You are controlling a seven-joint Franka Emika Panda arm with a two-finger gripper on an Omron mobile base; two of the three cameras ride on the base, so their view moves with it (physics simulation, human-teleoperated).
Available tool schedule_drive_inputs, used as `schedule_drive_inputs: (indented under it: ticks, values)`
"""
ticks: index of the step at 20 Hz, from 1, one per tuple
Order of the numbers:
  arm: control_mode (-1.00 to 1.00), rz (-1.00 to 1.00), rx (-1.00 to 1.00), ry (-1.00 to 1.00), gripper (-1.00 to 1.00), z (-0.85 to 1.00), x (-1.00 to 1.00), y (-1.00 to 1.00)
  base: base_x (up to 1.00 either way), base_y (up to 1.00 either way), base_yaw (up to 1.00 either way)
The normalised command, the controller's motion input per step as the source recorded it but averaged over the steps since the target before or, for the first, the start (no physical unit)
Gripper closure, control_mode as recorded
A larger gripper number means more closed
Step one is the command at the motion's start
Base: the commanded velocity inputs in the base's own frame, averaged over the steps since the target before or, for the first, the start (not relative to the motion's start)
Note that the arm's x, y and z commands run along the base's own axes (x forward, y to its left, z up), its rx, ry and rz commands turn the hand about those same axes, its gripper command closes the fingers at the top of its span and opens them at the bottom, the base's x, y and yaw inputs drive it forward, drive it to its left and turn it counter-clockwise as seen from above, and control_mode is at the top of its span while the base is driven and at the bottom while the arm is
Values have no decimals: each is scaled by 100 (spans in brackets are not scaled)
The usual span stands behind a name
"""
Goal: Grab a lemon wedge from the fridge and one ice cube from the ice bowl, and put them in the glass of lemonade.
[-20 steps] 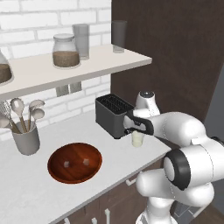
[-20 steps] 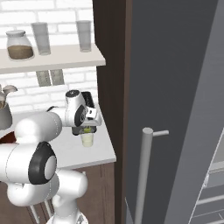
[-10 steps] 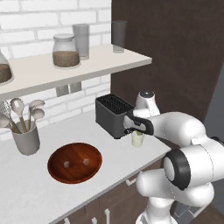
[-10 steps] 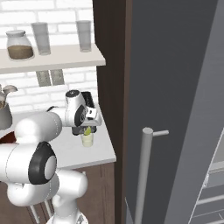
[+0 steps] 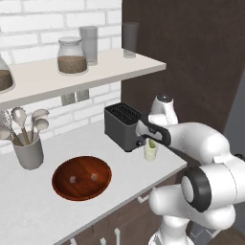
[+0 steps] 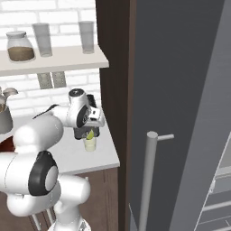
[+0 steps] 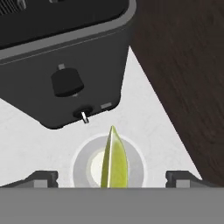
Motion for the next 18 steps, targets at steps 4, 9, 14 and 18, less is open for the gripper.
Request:
schedule_drive_inputs:
  ticks: [4, 9, 14, 18]
  values:
    - [-100, 0, 10, -6, -100, 31, -18, 0, 0, 0, 0]
    - [-100, 3, 7, -7, -100, 32, -35, 4, 0, 0, 0]
    - [-100, 13, 1, 0, -100, 19, -54, 27, 0, 0, 0]
    - [-100, 21, 0, 0, -100, 4, -50, 70, 0, 0, 0]
